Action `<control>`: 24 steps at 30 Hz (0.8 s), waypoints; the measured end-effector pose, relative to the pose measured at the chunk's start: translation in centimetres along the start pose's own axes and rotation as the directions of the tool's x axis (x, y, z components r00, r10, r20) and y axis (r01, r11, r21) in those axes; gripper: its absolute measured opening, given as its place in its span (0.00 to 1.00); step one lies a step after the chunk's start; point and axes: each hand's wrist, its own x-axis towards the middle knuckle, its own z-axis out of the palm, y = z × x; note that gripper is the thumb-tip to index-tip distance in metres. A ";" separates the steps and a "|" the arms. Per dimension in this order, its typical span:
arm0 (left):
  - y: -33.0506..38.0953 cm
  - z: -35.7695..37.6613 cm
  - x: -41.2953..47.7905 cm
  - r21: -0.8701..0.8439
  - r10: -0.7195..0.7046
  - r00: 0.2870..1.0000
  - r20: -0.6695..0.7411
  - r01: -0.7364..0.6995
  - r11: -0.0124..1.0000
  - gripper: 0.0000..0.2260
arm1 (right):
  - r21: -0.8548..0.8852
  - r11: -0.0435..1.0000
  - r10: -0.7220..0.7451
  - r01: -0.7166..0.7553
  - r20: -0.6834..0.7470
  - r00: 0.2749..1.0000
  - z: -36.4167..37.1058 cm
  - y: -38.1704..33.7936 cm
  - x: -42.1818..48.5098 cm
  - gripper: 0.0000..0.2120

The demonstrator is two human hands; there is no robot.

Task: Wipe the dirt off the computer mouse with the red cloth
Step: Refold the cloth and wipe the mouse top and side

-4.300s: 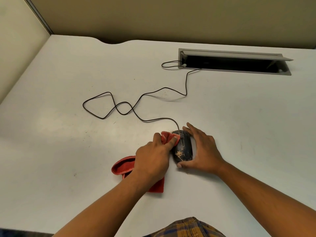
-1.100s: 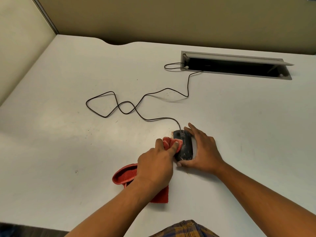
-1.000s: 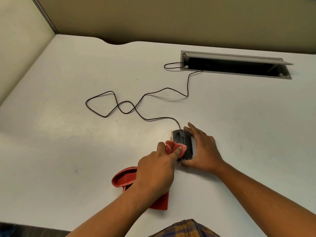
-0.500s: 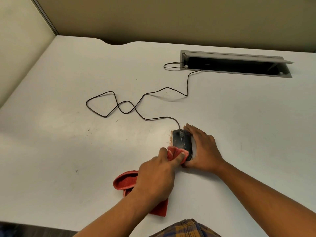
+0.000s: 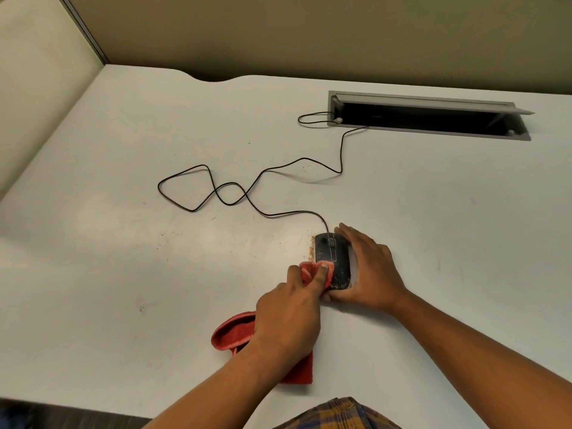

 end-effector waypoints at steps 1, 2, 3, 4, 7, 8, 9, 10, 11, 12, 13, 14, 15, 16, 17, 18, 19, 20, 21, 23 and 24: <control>0.0 -0.2 0.5 0.005 -0.019 1.000 0.002 0.019 1.000 0.27 | 0.000 1.000 0.002 -0.002 0.000 1.000 0.0 0.0 0.0 0.63; 0.1 -0.5 1.2 0.009 -0.040 0.999 0.008 0.039 0.999 0.28 | -0.004 1.000 0.004 -0.004 0.001 1.000 0.0 0.1 0.0 0.63; 0.1 -0.8 1.8 0.013 -0.059 0.998 0.017 0.059 0.998 0.29 | -0.011 1.000 0.004 -0.004 0.003 1.000 0.1 0.1 0.0 0.63; 0.1 -1.2 2.4 0.018 -0.074 0.997 0.028 0.074 0.997 0.29 | -0.016 1.000 0.003 -0.003 0.003 1.000 0.1 0.1 0.0 0.63; -0.3 -2.1 3.5 0.024 -0.097 0.995 0.037 0.097 0.995 0.29 | -0.027 1.000 0.000 0.000 0.002 1.000 0.1 0.1 0.1 0.63; -0.4 -2.3 3.5 0.024 -0.092 0.996 0.021 0.091 0.996 0.29 | -0.025 1.000 -0.001 0.001 0.000 1.000 0.1 0.1 0.0 0.63; -0.5 -2.4 3.2 0.023 -0.073 0.997 -0.002 0.073 0.997 0.28 | -0.020 1.000 -0.003 0.003 -0.003 1.000 0.1 0.1 0.0 0.63; -0.4 -2.3 2.8 0.022 -0.041 0.999 -0.024 0.042 0.999 0.27 | -0.016 1.000 -0.004 0.004 -0.006 1.000 0.1 0.1 0.0 0.62; -0.2 -2.0 2.2 0.021 -0.001 0.999 -0.035 0.002 1.000 0.26 | -0.012 1.000 -0.006 0.005 -0.009 1.000 0.1 0.1 0.0 0.62; -0.1 -1.6 1.5 0.022 0.033 0.999 -0.034 -0.032 0.999 0.25 | -0.012 1.000 -0.007 0.007 -0.012 1.000 0.1 0.1 0.0 0.61; 0.1 -1.2 1.0 0.023 0.048 0.999 -0.024 -0.048 0.999 0.25 | -0.012 1.000 -0.006 0.006 -0.013 1.000 0.1 0.1 0.0 0.61; 0.1 -0.8 0.7 0.022 0.038 0.999 -0.012 -0.038 0.999 0.25 | -0.013 1.000 -0.004 0.004 -0.011 1.000 0.1 0.1 0.0 0.61; 0.1 -0.6 0.7 0.018 0.007 1.000 -0.002 -0.007 1.000 0.26 | -0.015 1.000 -0.002 0.001 -0.007 1.000 0.1 0.1 0.0 0.62; -0.1 -0.4 0.9 0.015 -0.034 0.999 0.005 0.034 0.999 0.28 | -0.019 1.000 0.000 0.000 -0.003 1.000 0.1 0.1 0.0 0.63; -0.2 -0.5 1.1 0.015 -0.070 0.997 0.012 0.070 0.997 0.29 | -0.025 1.000 0.000 0.000 -0.001 1.000 0.1 0.1 0.0 0.63; -0.3 -0.6 1.3 0.021 -0.092 0.996 0.015 0.091 0.996 0.30 | -0.032 0.999 -0.002 0.002 0.001 1.000 0.1 0.2 0.0 0.63; -0.4 -0.7 1.4 0.029 -0.092 0.996 0.009 0.092 0.995 0.30 | -0.039 0.999 -0.002 0.002 0.003 1.000 0.1 0.2 0.0 0.63; -0.4 -0.7 1.3 0.035 -0.074 0.997 -0.004 0.074 0.997 0.30 | -0.042 0.999 -0.001 0.002 0.004 1.000 0.1 0.2 0.0 0.63; -0.4 -0.8 1.0 0.040 -0.043 0.999 -0.019 0.044 0.998 0.30 | -0.043 0.999 0.000 0.000 0.006 1.000 0.1 0.2 0.0 0.63; -0.3 -0.8 0.4 0.060 0.021 0.999 -0.026 -0.019 0.998 0.29 | -0.049 0.999 -0.001 0.002 0.014 1.000 0.1 0.2 0.0 0.63; -0.2 -0.8 0.2 0.071 0.045 0.999 -0.018 -0.044 0.997 0.29 | -0.053 0.999 -0.003 0.004 0.020 1.000 0.1 0.2 0.0 0.63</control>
